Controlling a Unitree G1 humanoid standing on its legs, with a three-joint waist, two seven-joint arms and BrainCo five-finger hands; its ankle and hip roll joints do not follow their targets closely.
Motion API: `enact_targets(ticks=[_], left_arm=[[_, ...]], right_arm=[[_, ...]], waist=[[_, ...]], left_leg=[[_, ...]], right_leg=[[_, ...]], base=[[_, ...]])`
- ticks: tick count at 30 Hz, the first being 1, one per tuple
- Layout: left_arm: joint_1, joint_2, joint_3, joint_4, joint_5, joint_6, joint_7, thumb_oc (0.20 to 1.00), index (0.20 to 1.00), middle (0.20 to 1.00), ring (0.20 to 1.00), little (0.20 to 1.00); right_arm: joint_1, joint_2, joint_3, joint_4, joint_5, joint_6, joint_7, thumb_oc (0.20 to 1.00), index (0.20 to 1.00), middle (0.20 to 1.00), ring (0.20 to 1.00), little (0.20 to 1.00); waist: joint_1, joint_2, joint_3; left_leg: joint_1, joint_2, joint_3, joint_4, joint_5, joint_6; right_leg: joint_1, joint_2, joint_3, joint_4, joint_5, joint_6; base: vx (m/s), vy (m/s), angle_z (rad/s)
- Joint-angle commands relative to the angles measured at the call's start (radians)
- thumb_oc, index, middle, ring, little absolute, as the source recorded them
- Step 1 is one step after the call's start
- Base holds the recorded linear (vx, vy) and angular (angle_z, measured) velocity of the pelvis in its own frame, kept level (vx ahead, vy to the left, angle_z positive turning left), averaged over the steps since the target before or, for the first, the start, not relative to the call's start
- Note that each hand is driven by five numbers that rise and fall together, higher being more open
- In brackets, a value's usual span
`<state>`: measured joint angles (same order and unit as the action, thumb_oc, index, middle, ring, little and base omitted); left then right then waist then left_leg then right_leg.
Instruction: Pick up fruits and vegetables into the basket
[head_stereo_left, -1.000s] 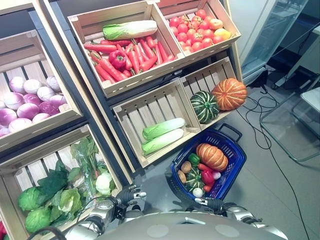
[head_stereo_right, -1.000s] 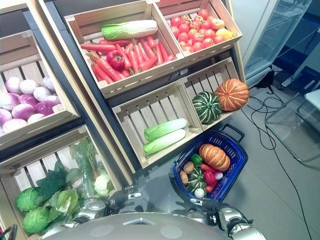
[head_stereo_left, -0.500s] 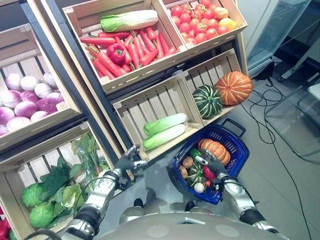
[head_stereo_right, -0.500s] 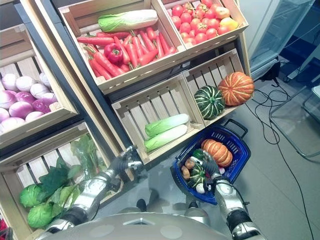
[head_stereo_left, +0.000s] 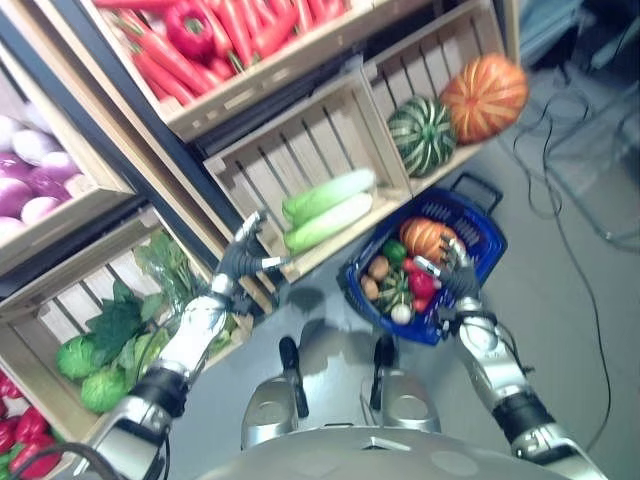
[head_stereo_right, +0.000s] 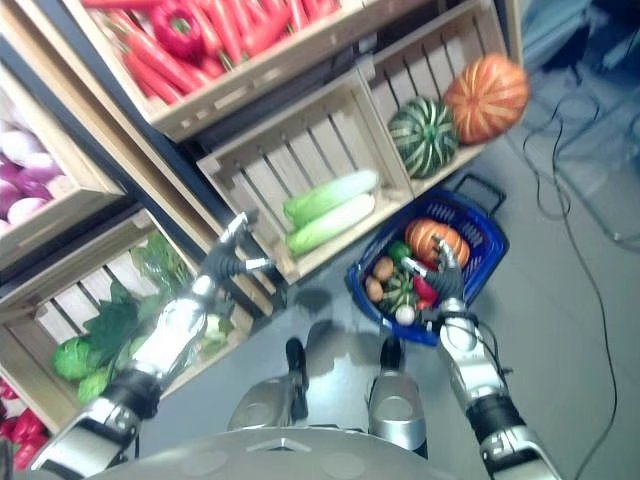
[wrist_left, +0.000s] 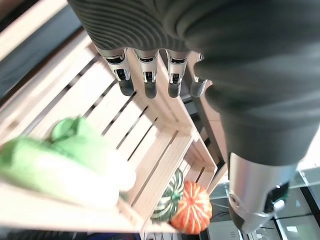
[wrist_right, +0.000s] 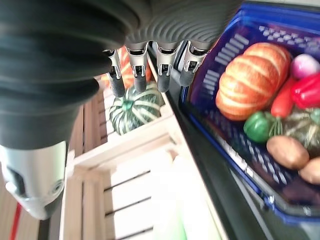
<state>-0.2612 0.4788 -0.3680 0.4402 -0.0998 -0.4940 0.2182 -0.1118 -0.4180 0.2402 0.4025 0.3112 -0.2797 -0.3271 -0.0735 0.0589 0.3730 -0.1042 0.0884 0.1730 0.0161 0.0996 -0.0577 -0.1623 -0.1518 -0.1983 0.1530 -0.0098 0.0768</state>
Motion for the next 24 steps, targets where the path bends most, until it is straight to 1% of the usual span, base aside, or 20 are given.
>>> enact_targets(ticks=[1,2,3,5,7,8,10,11,12,13,14,16,17,19,21,24], left_arm=[[-0.088,0.039,-0.020,-0.053,0.107,-0.058,0.177,1.000,1.000,1.000,1.000,1.000],[-0.103,0.044,-0.022,-0.050,0.123,-0.051,0.200,1.000,1.000,1.000,1.000,1.000],[-0.158,0.062,-0.025,-0.036,0.127,-0.027,0.254,1.000,1.000,1.000,1.000,1.000],[-0.227,0.069,-0.018,-0.008,0.148,0.009,0.314,1.000,1.000,1.000,1.000,1.000],[-0.291,0.079,-0.012,0.010,0.148,0.055,0.350,1.000,1.000,1.000,1.000,1.000],[-0.305,0.081,-0.008,0.014,0.153,0.067,0.361,1.000,1.000,1.000,1.000,1.000],[-0.373,0.090,0.006,0.034,0.176,0.129,0.421,1.000,1.000,1.000,1.000,1.000],[-0.380,0.090,0.010,0.035,0.184,0.138,0.430,1.000,1.000,1.000,1.000,1.000],[-0.421,0.096,0.013,0.045,0.193,0.185,0.454,1.000,1.000,1.000,1.000,1.000],[-0.435,0.100,0.015,0.048,0.199,0.199,0.463,1.000,1.000,1.000,1.000,1.000],[-0.463,0.105,0.014,0.057,0.219,0.227,0.500,1.000,1.000,1.000,1.000,1.000],[-0.495,0.116,0.013,0.069,0.213,0.253,0.519,1.000,1.000,1.000,1.000,1.000],[-0.524,0.123,0.014,0.085,0.204,0.280,0.546,1.000,1.000,1.000,1.000,1.000],[-0.561,0.121,0.024,0.120,0.195,0.310,0.586,1.000,1.000,1.000,1.000,1.000],[-0.591,0.121,0.032,0.147,0.193,0.332,0.636,1.000,1.000,1.000,1.000,1.000],[-0.632,0.112,0.047,0.197,0.153,0.354,0.671,1.000,1.000,1.000,1.000,1.000]], right_arm=[[-0.012,-0.035,0.018,-0.115,-0.041,-0.051,-0.087,1.000,1.000,1.000,1.000,1.000],[-0.017,-0.037,0.019,-0.115,-0.043,-0.050,-0.093,1.000,1.000,1.000,1.000,1.000],[-0.036,-0.052,0.026,-0.121,-0.057,-0.040,-0.116,1.000,1.000,1.000,1.000,1.000],[-0.066,-0.065,0.032,-0.134,-0.066,-0.019,-0.128,1.000,1.000,1.000,1.000,1.000],[-0.088,-0.080,0.035,-0.152,-0.072,0.006,-0.133,1.000,1.000,1.000,1.000,1.000],[-0.092,-0.083,0.036,-0.154,-0.072,0.009,-0.133,1.000,1.000,1.000,1.000,1.000],[-0.112,-0.095,0.040,-0.165,-0.070,0.029,-0.132,1.000,1.000,1.000,1.000,1.000],[-0.114,-0.097,0.039,-0.165,-0.070,0.029,-0.130,1.000,1.000,1.000,1.000,1.000],[-0.122,-0.104,0.043,-0.171,-0.069,0.037,-0.123,1.000,1.000,1.000,1.000,1.000],[-0.124,-0.107,0.044,-0.173,-0.066,0.038,-0.119,1.000,1.000,1.000,1.000,1.000],[-0.129,-0.110,0.049,-0.180,-0.065,0.043,-0.112,1.000,1.000,1.000,1.000,1.000],[-0.132,-0.119,0.056,-0.188,-0.063,0.052,-0.107,1.000,1.000,1.000,1.000,1.000],[-0.134,-0.126,0.061,-0.193,-0.063,0.058,-0.104,1.000,1.000,1.000,1.000,1.000],[-0.130,-0.133,0.063,-0.199,-0.056,0.058,-0.098,1.000,1.000,1.000,1.000,1.000],[-0.123,-0.143,0.061,-0.207,-0.054,0.061,-0.092,1.000,1.000,1.000,1.000,1.000],[-0.113,-0.153,0.059,-0.209,-0.052,0.054,-0.084,1.000,1.000,1.000,1.000,1.000]], waist=[[-0.031,-0.019,0.035],[-0.033,-0.019,0.039],[-0.045,-0.016,0.058],[-0.059,-0.011,0.079],[-0.075,-0.006,0.100],[-0.078,-0.005,0.105],[-0.095,0.002,0.129],[-0.098,0.001,0.133],[-0.108,0.004,0.144],[-0.110,0.004,0.147],[-0.118,0.003,0.147],[-0.124,0.003,0.147],[-0.133,0.005,0.147],[-0.147,0.008,0.147],[-0.160,0.011,0.147],[-0.177,0.013,0.147]], left_leg=[[-0.065,0.018,-0.019,0.152,-0.104,-0.006],[-0.074,0.018,-0.018,0.155,-0.103,-0.006],[-0.101,0.020,-0.010,0.167,-0.099,-0.009],[-0.137,0.020,0.003,0.184,-0.095,-0.012],[-0.169,0.023,0.017,0.201,-0.093,-0.014],[-0.177,0.023,0.021,0.205,-0.093,-0.015],[-0.216,0.028,0.038,0.224,-0.089,-0.020],[-0.221,0.027,0.040,0.231,-0.094,-0.020],[-0.242,0.029,0.048,0.239,-0.094,-0.022],[-0.251,0.031,0.052,0.244,-0.094,-0.023],[-0.280,0.033,0.057,0.256,-0.094,-0.026],[-0.300,0.036,0.061,0.264,-0.094,-0.027],[-0.317,0.039,0.066,0.271,-0.094,-0.030],[-0.347,0.042,0.075,0.282,-0.092,-0.035],[-0.364,0.045,0.083,0.285,-0.090,-0.040],[-0.380,0.048,0.093,0.284,-0.086,-0.045]], right_leg=[[-0.115,-0.009,0.043,0.188,-0.081,0.000],[-0.126,-0.008,0.046,0.195,-0.082,0.000],[-0.165,-0.006,0.054,0.222,-0.088,-0.002],[-0.217,-0.004,0.065,0.257,-0.095,-0.006],[-0.261,0.003,0.075,0.288,-0.104,-0.012],[-0.271,0.005,0.077,0.294,-0.106,-0.013],[-0.321,0.012,0.085,0.322,-0.113,-0.019],[-0.329,0.010,0.087,0.335,-0.122,-0.019],[-0.357,0.014,0.093,0.351,-0.127,-0.021],[-0.368,0.015,0.093,0.357,-0.129,-0.022],[-0.399,0.019,0.099,0.369,-0.130,-0.026],[-0.425,0.022,0.104,0.381,-0.133,-0.030],[-0.448,0.025,0.108,0.391,-0.136,-0.033],[-0.485,0.028,0.118,0.408,-0.141,-0.039],[-0.512,0.031,0.125,0.420,-0.144,-0.043],[-0.538,0.035,0.132,0.426,-0.145,-0.047]], base=[[-0.05,0.014,-0.04],[-0.07,0.028,-0.10],[-0.07,0.044,-0.16],[-0.07,0.058,-0.16],[-0.05,0.030,-0.08],[-0.03,0.011,-0.16],[-0.03,0.013,-0.17],[-0.02,0.002,-0.07],[-0.01,-0.009,-0.05],[-0.01,-0.011,-0.11],[0.00,-0.007,-0.14],[0.01,-0.008,-0.13],[0.03,-0.001,-0.08],[0.03,0.017,-0.09],[0.03,0.027,-0.10],[0.03,0.020,-0.09]])
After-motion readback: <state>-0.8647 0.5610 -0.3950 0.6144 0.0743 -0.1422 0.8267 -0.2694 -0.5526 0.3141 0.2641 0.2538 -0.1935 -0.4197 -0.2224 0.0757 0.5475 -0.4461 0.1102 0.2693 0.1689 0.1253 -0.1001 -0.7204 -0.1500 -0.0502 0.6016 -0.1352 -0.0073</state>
